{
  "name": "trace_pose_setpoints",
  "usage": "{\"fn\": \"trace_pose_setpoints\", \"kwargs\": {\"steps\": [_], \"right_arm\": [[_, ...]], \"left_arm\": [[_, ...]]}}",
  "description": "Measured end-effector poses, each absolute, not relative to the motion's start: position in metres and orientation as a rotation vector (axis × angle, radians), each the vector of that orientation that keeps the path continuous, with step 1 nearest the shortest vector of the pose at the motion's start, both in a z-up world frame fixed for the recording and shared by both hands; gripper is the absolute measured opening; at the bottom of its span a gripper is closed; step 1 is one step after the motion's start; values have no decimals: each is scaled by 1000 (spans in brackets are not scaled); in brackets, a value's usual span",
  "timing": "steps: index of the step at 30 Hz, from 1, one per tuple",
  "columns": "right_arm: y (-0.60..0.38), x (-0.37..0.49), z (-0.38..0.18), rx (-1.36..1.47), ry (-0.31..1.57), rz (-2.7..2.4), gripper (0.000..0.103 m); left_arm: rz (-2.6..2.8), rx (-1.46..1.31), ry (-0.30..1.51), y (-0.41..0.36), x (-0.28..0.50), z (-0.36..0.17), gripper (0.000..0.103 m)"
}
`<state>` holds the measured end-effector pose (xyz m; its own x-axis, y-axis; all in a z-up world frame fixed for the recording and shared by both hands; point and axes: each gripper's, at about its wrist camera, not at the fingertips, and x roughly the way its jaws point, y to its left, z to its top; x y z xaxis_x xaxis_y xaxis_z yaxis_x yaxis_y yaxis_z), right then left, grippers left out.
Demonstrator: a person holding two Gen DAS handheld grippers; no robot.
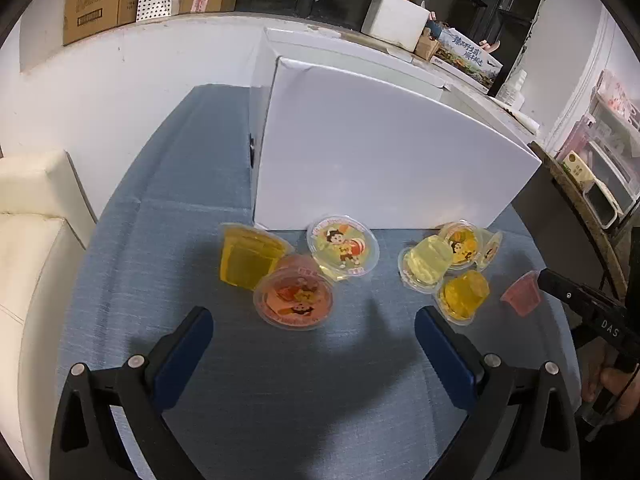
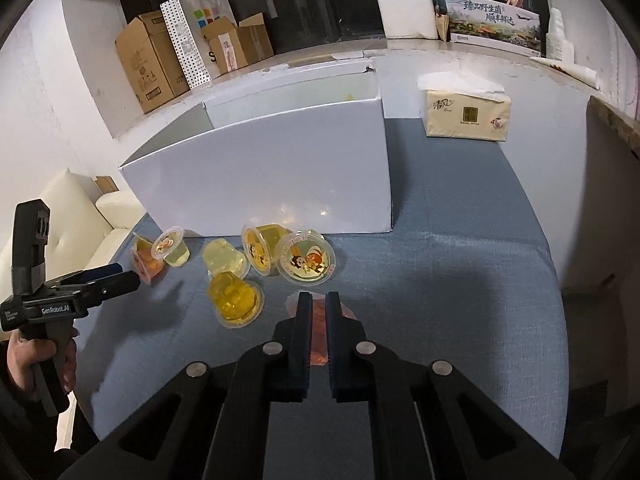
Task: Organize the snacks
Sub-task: 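Grasp the pink jelly cup with the right gripper, then grasp the orange-lidded jelly cup with the left gripper while the right holds the pink cup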
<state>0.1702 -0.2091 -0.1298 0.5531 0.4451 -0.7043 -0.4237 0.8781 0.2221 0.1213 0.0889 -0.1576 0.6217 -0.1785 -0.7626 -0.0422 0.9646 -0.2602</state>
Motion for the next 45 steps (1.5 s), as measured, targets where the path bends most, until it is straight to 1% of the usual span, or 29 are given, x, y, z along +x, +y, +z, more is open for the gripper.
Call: {"fn": "trace_pose_setpoints", "kwargs": {"steps": [1, 2, 7, 9, 10, 11, 12, 17, 25, 26, 28, 34, 45], "right_arm": [[-210, 170, -131, 30, 841, 513, 6], [-210, 172, -132, 33, 843, 516, 3], [-211, 170, -133, 34, 842, 518, 4], [-210, 171, -134, 33, 851, 508, 22], [-209, 171, -134, 25, 849, 495, 57], [-207, 170, -135, 5, 851, 485, 85], [-205, 170, -136, -9, 848, 481, 88], [-196, 175, -147, -63, 880, 482, 88], [-203, 182, -159, -8, 908, 490, 88], [-203, 184, -160, -2, 909, 498, 78], [-201, 188, -165, 7, 926, 512, 51], [-203, 185, -161, 26, 903, 529, 51], [-211, 167, -128, 55, 823, 537, 51]], "left_arm": [[-81, -268, 899, 89, 121, -157, 103], [-84, -272, 898, 90, 121, -157, 103], [-84, -280, 897, 92, 118, -157, 103], [-91, -283, 897, 93, 118, -157, 103], [-94, -281, 895, 93, 117, -156, 103], [-97, -280, 894, 92, 117, -155, 103], [-100, -279, 894, 92, 117, -155, 103], [-101, -280, 895, 90, 117, -154, 103], [-102, -283, 898, 92, 118, -156, 103], [-101, -280, 900, 91, 118, -156, 103], [-101, -278, 903, 91, 119, -157, 103], [-99, -278, 906, 89, 121, -157, 103], [-49, -238, 957, 84, 143, -170, 103]]}}
